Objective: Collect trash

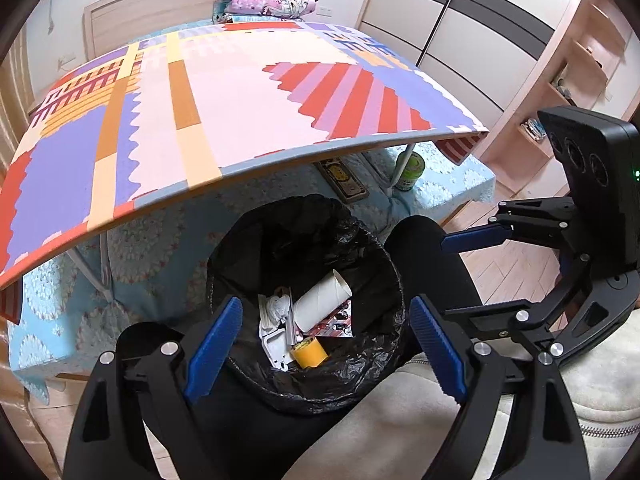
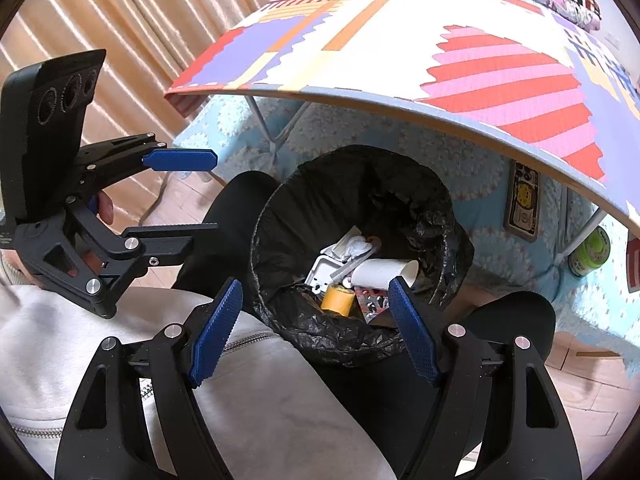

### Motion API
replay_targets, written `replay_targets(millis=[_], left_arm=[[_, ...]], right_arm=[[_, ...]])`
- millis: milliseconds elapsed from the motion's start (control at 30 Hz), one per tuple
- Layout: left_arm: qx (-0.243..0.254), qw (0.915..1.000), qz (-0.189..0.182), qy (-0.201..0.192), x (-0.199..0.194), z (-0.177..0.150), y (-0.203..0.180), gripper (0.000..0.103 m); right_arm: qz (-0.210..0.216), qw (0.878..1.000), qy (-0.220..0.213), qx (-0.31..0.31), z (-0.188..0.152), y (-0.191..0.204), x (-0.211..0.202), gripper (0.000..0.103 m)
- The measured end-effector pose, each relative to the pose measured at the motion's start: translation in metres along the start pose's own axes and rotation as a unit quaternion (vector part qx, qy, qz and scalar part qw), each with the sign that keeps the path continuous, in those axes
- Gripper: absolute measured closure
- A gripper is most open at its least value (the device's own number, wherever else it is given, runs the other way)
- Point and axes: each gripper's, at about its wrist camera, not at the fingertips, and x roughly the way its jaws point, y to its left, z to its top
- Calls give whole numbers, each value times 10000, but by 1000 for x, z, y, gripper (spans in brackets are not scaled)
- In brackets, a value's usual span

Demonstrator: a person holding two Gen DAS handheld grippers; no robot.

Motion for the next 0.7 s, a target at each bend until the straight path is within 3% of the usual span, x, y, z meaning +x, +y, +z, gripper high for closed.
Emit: replay_targets(millis=[700], left_arm=[[36, 10000, -26, -39, -2, -1, -3, 20]], right_arm=[[-9, 10000, -7, -29, 1, 1, -2, 28]])
